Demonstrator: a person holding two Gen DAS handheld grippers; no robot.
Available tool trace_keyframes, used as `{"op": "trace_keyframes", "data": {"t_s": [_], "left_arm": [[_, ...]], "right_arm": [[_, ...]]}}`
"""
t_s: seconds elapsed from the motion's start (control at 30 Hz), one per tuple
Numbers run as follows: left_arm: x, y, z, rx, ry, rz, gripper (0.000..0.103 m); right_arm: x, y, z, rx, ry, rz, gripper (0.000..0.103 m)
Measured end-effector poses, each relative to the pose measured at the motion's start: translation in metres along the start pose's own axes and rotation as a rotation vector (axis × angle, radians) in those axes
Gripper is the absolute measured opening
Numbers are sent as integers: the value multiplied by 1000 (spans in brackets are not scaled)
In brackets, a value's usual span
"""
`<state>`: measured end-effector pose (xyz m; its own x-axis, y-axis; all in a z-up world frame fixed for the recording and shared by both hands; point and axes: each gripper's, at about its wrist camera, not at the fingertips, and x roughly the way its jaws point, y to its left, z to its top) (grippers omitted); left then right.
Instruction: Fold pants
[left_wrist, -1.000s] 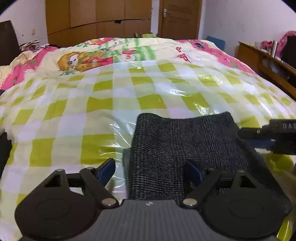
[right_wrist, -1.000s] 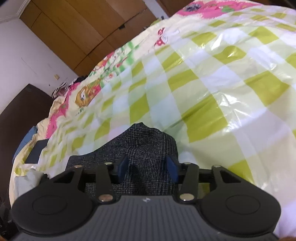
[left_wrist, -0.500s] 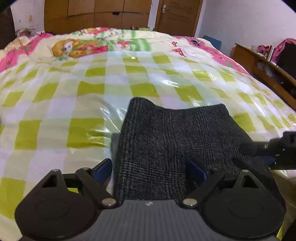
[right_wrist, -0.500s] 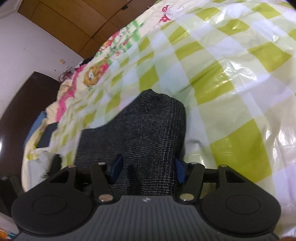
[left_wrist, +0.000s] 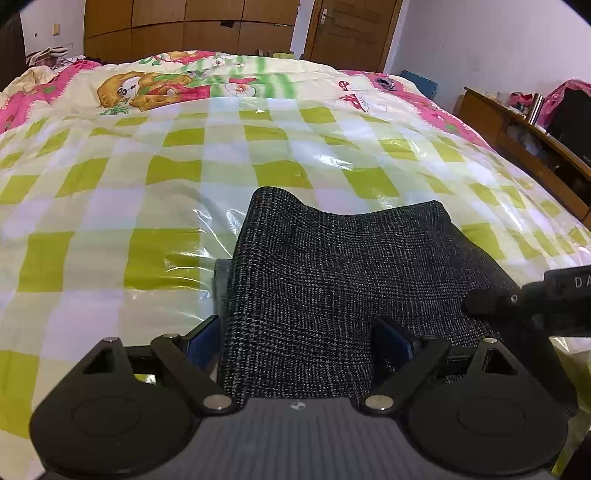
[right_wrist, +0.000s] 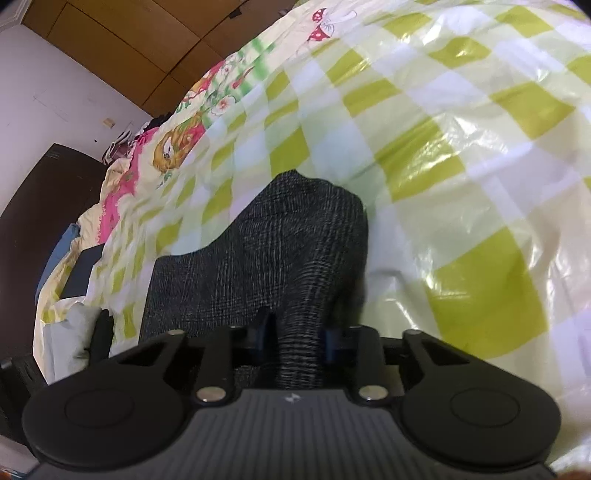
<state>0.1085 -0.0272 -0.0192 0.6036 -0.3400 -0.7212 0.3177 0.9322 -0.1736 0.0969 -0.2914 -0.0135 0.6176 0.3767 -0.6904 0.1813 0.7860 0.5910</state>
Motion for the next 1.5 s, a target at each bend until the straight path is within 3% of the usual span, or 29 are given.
{"op": "trace_keyframes", "data": {"t_s": [0.43,0.57,0.73,0.87,0.93,1.03,1.2,1.27,1.37,1.5], "left_arm": [[3,1,-2,10,5,-19,101],[1,0,-2,22,5,-21,102],[3,2,-1,11,12,-20,102],[4,2,-2,11,18,-11,103],[5,1,-3,18,17,-6,103],[6,-2,-4,34,17,-4,103],[6,0,-4,36,30,-17,103],[3,2,-3,33,33,-32,102],[-6,0,-1,54,-1,-8,90],[-4,6,0,27,2,-22,88]], "right_arm": [[17,15,22,-91,12,-110,23],[15,5,19,-34,5,-89,31],[8,8,11,-73,11,-73,34],[17,12,4,-112,50,-60,52],[24,14,1,-123,59,-76,54],[26,16,-1,-115,43,-83,54],[15,12,-1,-106,28,-65,33],[14,8,0,-95,24,-55,31],[15,8,-1,-95,17,-58,31],[16,7,0,-82,23,-49,32]]}}
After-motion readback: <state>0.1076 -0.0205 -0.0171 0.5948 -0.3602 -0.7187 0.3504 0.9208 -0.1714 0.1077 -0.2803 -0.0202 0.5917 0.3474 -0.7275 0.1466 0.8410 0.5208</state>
